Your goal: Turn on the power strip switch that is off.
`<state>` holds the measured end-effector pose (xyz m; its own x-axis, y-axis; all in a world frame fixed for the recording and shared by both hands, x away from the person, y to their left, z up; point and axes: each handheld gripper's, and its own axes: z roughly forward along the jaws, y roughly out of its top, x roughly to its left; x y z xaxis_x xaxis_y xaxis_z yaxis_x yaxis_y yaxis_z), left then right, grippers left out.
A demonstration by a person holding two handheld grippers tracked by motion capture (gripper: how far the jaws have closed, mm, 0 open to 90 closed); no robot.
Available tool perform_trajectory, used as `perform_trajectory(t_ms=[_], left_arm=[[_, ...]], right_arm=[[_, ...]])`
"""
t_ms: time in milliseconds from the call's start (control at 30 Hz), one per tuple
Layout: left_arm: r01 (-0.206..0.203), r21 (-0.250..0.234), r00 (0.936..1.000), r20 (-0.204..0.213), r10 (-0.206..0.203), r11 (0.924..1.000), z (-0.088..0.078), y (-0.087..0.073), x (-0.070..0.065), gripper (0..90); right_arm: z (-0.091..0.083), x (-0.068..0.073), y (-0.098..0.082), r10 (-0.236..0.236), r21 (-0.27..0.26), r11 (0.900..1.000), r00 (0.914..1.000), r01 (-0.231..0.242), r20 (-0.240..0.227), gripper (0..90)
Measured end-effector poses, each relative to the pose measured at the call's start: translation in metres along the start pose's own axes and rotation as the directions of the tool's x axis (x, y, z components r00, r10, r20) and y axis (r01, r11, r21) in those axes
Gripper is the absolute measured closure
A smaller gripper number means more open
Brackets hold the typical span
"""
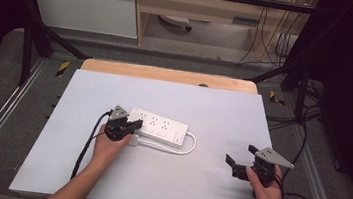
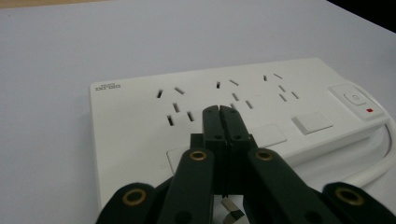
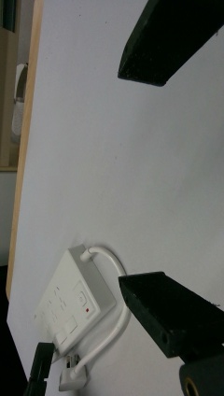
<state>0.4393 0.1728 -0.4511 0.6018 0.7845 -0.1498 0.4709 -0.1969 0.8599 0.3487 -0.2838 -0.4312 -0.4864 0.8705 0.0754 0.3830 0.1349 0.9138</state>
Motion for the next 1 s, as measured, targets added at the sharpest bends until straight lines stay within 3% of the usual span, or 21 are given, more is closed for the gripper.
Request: perform_trajectory(t_ms=[1000], left_arm=[[0.001,-0.006,1.0,0.002,-0.001,1.0,0.0006,-0.0004,0.0026,90.0]], right_arm=[[-0.0005,0.0007,0.0002,0.001,0.002,1.0,1.0,-0.001,0.0,3.5]])
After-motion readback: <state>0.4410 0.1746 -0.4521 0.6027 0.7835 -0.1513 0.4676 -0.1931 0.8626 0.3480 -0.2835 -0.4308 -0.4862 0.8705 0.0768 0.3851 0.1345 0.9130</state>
